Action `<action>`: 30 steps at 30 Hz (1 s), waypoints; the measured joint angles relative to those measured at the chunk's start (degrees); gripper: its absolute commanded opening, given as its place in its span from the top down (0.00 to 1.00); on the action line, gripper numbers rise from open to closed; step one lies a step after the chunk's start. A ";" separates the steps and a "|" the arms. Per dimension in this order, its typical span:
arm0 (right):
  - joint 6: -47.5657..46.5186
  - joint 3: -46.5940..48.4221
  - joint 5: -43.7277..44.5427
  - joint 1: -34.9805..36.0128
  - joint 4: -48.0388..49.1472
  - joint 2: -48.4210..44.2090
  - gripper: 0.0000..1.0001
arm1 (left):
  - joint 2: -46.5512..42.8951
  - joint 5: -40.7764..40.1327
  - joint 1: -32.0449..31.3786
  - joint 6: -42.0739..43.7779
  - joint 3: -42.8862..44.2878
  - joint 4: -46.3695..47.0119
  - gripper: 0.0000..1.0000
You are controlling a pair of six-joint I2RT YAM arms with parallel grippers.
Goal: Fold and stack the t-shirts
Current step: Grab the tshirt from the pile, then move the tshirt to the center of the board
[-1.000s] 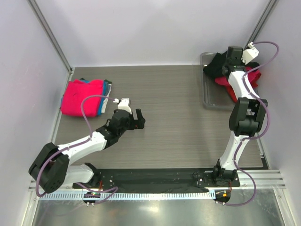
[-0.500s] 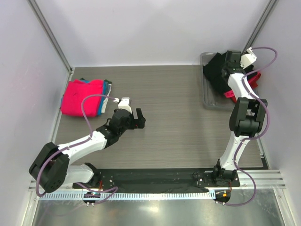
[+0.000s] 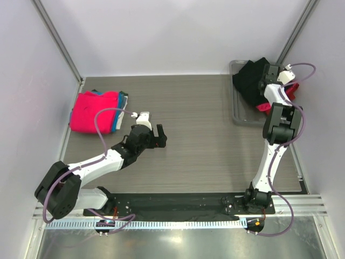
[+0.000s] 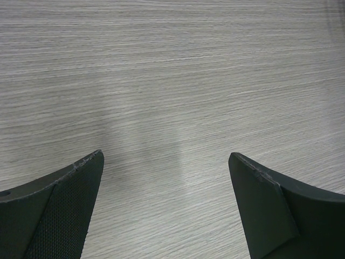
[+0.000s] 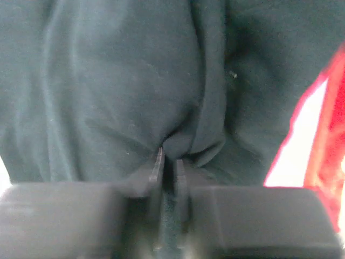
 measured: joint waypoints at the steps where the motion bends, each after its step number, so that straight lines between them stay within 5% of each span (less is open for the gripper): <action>1: -0.09 1.57 0.11 0.13 -0.46 0.87 0.99 | 0.17 0.00 0.00 0.04 0.11 -0.02 0.02; 10: -1.92 5.25 2.97 2.43 -2.43 -0.09 0.99 | 0.98 0.20 0.00 0.11 0.76 -0.09 0.02; 19: -4.55 12.09 1.55 13.84 -5.07 -15.80 0.96 | 1.86 0.39 0.00 0.11 0.76 -0.48 0.02; 22: -4.76 14.88 -3.32 19.91 -4.20 -22.45 0.70 | 1.86 0.37 0.00 0.11 0.76 -0.66 0.02; 24: -4.28 14.97 -6.69 22.38 -3.17 -27.39 0.63 | 1.86 0.28 0.00 0.13 0.79 -0.90 0.02; 25: -4.13 14.95 -7.78 22.58 -2.73 -29.51 0.29 | 1.86 0.20 0.00 0.13 0.79 -0.96 0.02; 26: -3.67 14.91 -8.26 22.25 -2.19 -31.58 0.16 | 1.86 0.17 0.00 0.13 0.81 -1.01 0.02; 30: -4.09 9.29 -7.50 19.56 -0.50 -38.95 0.21 | 1.86 -0.09 0.00 0.13 0.87 -1.14 0.02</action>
